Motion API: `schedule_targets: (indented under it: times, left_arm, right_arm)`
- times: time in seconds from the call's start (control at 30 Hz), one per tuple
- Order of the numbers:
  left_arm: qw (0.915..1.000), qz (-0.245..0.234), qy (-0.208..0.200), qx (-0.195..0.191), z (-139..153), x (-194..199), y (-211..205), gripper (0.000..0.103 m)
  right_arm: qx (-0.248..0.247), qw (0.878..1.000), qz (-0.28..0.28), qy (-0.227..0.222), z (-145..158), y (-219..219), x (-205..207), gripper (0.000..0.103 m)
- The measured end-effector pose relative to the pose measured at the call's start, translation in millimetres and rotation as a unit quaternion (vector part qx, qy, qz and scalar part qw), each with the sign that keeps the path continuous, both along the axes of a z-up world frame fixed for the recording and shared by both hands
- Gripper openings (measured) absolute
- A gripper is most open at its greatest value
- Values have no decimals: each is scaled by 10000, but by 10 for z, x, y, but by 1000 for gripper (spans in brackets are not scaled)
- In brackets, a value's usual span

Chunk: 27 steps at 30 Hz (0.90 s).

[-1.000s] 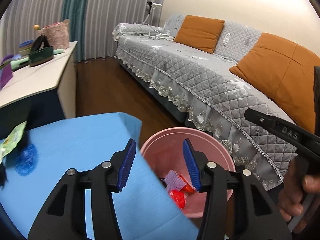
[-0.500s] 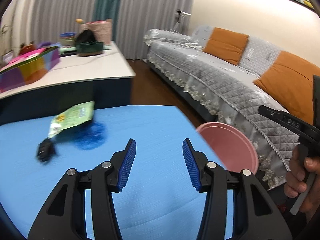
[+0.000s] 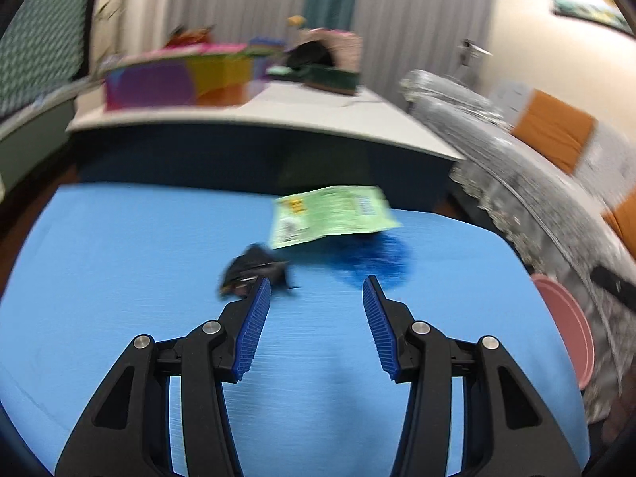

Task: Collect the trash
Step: 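Move both tools back over the table toward the black bag and blue net, then grasp the black plastic bag with the left tool while the right tool grasps the blue net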

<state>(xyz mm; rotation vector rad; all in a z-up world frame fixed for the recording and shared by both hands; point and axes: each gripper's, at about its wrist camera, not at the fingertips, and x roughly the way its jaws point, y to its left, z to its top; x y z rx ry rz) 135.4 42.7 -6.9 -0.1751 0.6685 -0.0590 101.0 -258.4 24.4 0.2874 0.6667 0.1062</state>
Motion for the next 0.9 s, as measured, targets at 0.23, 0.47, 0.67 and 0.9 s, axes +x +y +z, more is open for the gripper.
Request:
schedule_targets:
  times: [0.23,0.47,0.67,0.9]
  left_arm:
    - [9976,505,468,116,-225,255,305,51]
    - [9966,300,654,396,-286,367,211,59]
    - [9957,214,798,412,-319,473,191,59]
    - [9936,276,1065,264,-394,569,239,59]
  right_arm:
    - [89,9985,530,145,-206,482,271,46]
    - [187,9966,742,294,-383,847,592,50]
    - [157,9922,1084,589,-540,1161,873,59]
    - [277,9874,1268,906,-676,1345,1193,59]
